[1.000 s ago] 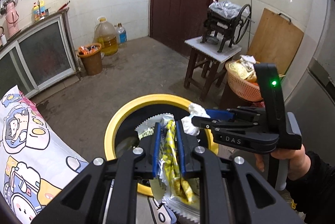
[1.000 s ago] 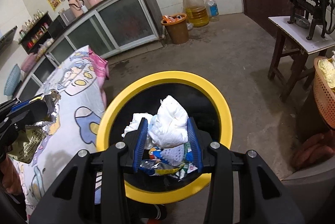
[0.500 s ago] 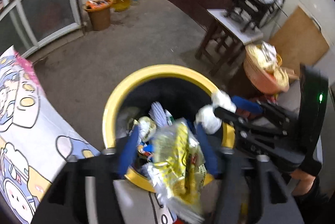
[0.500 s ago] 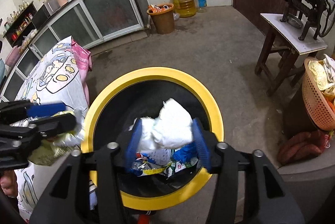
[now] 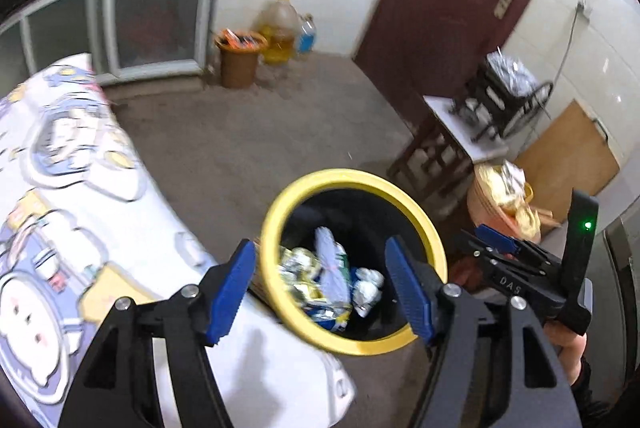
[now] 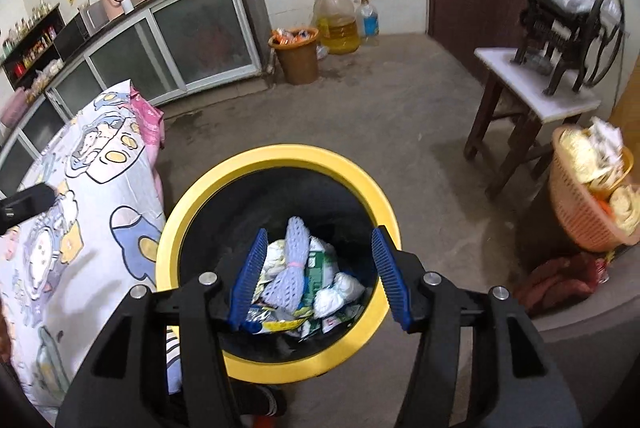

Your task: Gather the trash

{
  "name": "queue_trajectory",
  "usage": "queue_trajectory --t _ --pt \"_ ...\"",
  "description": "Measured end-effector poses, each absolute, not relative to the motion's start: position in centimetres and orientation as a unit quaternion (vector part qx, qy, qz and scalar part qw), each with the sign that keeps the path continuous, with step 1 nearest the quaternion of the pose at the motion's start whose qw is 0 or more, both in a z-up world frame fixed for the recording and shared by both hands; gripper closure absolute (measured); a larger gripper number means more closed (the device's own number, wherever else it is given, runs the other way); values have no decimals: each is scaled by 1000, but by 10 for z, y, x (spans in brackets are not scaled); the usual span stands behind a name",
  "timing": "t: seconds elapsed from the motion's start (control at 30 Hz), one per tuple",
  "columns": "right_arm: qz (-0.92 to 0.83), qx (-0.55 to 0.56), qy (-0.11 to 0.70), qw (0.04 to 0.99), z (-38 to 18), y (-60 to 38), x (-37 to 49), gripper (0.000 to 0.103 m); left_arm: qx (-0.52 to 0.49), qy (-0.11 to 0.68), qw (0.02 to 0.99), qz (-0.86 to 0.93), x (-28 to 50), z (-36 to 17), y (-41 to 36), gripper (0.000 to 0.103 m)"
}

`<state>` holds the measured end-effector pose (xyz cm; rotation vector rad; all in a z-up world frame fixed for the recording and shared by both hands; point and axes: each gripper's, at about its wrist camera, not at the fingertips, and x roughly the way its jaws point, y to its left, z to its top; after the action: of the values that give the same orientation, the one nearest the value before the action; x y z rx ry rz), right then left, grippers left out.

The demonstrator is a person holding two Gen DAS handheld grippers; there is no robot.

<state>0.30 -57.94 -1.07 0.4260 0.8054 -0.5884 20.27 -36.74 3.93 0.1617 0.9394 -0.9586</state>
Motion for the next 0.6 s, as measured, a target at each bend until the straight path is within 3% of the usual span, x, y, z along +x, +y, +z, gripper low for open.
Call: queue_trajectory --t 0.1,0.17,0.3,0.37,0.43,0.6 --pt "-307 168 359 865 -1 -563 3 32 48 402 811 -422 199 49 -319 38" --pt "-313 149 329 878 10 -546 2 28 30 378 833 -403 196 58 -283 38" --pt "-318 103 278 901 33 -507 4 14 -10 314 880 -356 173 79 -204 20" --pt "-308 93 242 915 47 -484 2 11 -20 280 897 -340 156 89 -172 17" --pt "-293 88 208 929 59 -460 -1 8 -20 243 919 -309 136 97 -147 8" --pt "-233 54 160 958 77 -390 -5 8 8 153 961 -229 75 108 -90 8"
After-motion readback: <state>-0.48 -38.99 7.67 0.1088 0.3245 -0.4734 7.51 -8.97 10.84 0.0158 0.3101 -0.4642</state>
